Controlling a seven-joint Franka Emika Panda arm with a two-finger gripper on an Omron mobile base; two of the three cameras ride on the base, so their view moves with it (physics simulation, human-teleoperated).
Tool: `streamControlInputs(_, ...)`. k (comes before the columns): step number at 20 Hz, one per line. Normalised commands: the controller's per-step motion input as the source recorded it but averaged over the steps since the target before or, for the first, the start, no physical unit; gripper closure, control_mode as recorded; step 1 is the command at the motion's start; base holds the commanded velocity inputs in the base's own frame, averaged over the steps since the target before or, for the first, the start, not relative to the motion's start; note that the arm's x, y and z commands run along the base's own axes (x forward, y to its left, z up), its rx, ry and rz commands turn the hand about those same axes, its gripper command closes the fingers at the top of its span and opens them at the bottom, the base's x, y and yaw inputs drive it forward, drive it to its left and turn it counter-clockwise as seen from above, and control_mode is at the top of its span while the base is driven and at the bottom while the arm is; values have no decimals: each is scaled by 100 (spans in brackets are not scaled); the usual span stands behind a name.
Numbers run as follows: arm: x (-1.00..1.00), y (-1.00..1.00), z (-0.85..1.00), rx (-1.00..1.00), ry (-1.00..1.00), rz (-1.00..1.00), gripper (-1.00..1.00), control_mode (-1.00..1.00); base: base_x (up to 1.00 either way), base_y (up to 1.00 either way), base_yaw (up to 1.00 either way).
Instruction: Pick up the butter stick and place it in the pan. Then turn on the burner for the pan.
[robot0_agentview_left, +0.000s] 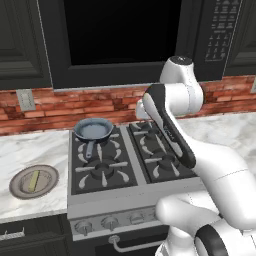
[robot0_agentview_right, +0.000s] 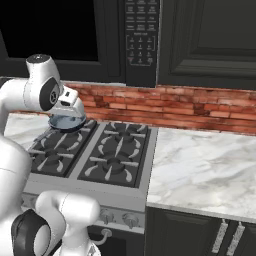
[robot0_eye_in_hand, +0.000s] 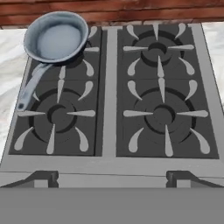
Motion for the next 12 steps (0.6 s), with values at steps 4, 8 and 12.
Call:
streamControlInputs(4, -10, 94, 0, 0, 3, 0, -100, -100, 0, 0, 0)
streamControlInputs(8, -2, 100, 0, -3, 7, -1, -100, -100, 0, 0, 0)
streamControlInputs(12, -3, 100, -1, -1, 5, -1, -100, -100, 0, 0, 0)
